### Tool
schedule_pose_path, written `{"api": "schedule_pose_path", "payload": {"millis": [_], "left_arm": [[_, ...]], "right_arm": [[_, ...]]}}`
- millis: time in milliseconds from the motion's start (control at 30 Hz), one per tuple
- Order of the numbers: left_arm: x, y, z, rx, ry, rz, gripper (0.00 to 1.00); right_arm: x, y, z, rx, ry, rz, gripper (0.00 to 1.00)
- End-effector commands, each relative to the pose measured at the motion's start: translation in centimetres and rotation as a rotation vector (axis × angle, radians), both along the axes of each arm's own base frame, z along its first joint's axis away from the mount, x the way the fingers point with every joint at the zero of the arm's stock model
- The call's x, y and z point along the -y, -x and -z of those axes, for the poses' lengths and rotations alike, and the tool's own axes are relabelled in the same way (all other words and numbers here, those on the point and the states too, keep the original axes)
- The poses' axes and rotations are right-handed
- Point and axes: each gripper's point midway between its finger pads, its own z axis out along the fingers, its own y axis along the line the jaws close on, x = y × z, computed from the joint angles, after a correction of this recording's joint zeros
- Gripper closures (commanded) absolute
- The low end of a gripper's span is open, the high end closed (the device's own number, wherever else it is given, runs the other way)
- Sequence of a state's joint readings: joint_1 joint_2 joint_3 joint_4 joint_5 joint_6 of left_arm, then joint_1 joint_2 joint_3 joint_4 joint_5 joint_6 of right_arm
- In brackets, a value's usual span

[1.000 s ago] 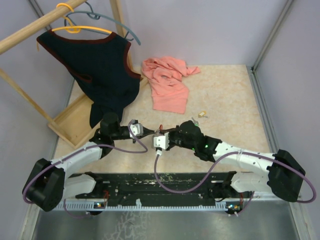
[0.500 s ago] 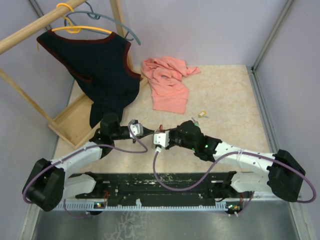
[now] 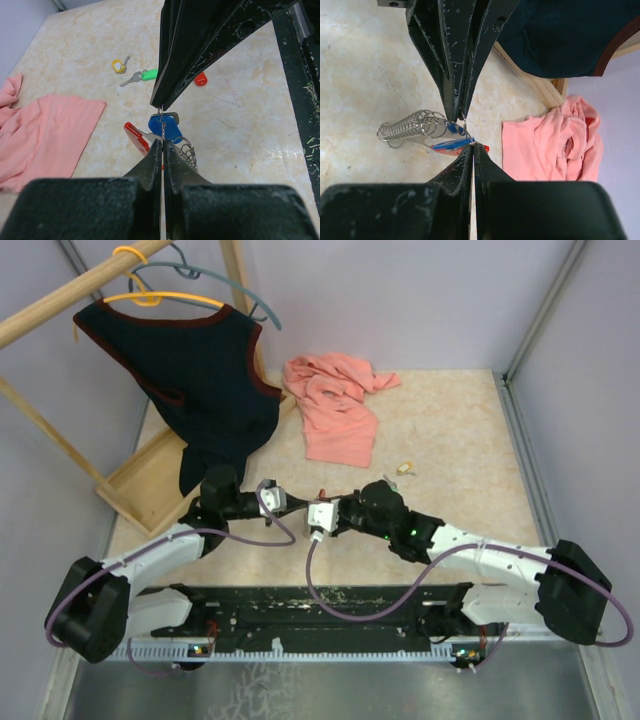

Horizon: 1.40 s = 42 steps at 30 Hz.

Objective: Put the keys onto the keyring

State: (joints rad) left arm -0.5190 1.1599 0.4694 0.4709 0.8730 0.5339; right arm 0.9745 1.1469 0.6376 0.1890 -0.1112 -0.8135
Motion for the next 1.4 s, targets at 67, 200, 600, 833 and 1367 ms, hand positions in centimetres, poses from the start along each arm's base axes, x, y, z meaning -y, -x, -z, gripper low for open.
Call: {"api": "schedule_pose_path", "payload": {"millis": [67,200,600,833,1367], "left_arm": [[0.15,-0.12,-1.43,0.042,0.026,0.009,1.00],[0.13,-0.17,-1.41,0.043,0.026,0.006,1.00],[0.07,-0.25,-1.41,0.054,0.025,0.001,1.00],[0.10,-0.16,-1.43,0.054,0.026,0.007,1.00],[0.08,-0.13,-1.44,0.060,0.028,0.007,1.00]], "right_arm": [[-1.38,0.58,-4.57,0.037,-0.118,-0.038,1.00],[-1.43,0.65,-4.35,0.023,-0.111,-0.040,1.00],[-0.57,0.16,-4.40,-0.004,-0.111,0.026,1.00],[-0.93,0.23,-4.68,-0.008,-0.128,0.016,1.00],[-1.55,0.33,-4.12,-0.046,-0.114,0.002,1.00]]}}
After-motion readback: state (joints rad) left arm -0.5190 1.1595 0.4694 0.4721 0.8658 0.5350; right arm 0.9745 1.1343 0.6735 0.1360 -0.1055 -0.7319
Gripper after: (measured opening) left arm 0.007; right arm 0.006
